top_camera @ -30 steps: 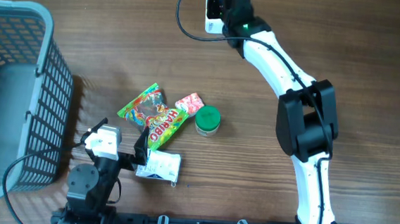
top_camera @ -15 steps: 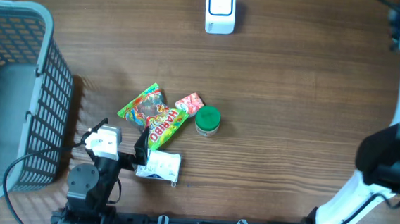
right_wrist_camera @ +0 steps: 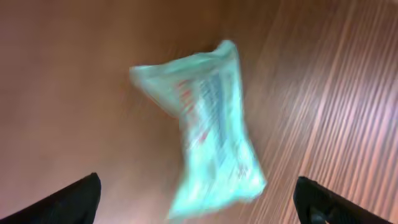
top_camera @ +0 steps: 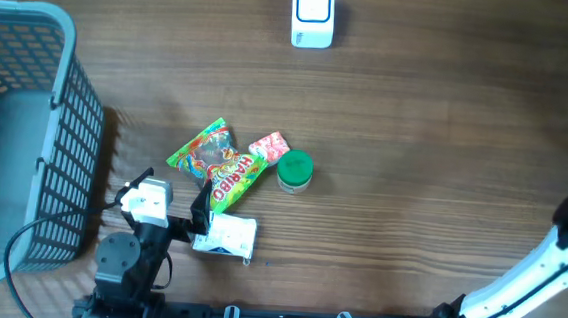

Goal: Scan the item barcode
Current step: 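Swing the right gripper right and drop the wipes pack at the table edge, then reach the right gripper down over the green-lidded jar and grasp it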

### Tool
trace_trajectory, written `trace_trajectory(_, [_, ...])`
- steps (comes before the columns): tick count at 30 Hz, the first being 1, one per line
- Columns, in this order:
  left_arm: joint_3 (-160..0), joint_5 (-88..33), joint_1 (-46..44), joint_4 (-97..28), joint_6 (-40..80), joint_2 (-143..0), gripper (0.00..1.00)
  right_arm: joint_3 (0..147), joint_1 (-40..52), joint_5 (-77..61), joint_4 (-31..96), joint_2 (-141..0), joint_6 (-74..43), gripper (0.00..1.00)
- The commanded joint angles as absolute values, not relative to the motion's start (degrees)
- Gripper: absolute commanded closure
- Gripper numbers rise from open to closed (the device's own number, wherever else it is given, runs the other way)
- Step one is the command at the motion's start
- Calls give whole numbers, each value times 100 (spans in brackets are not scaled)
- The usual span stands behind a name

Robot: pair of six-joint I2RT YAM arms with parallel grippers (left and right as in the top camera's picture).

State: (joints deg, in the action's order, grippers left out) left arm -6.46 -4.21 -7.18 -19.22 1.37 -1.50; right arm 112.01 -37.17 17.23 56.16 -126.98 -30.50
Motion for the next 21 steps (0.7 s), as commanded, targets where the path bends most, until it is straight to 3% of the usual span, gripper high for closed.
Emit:
trace_trajectory(1, [-585,-469,-740,-1898,196,-123,0,11406,-3334,-471,5913,-11310,-3535,0])
trace_trajectory(5, [-585,-469,-740,-1898,198,-123,0,11382,-2025,-2644,7450,-11037,-3538,0])
trace_trajectory(9, [-585,-469,-740,-1898,196,-123,0,10982,30,-2829,8077,-11048,-3503,0])
trace_trajectory(10, [-585,-469,-740,-1898,198,-123,0,10860,447,-2773,8099,-11048,-3931,0])
trace_trajectory(15, [-585,-469,-740,-1898,198,-123,0,10545,2165,-2001,8068,-11048,-8294,0])
trace_trajectory(21, [-585,-469,-740,-1898,198,-123,0,10527,3247,-1492,8088,-11050,-10610,0])
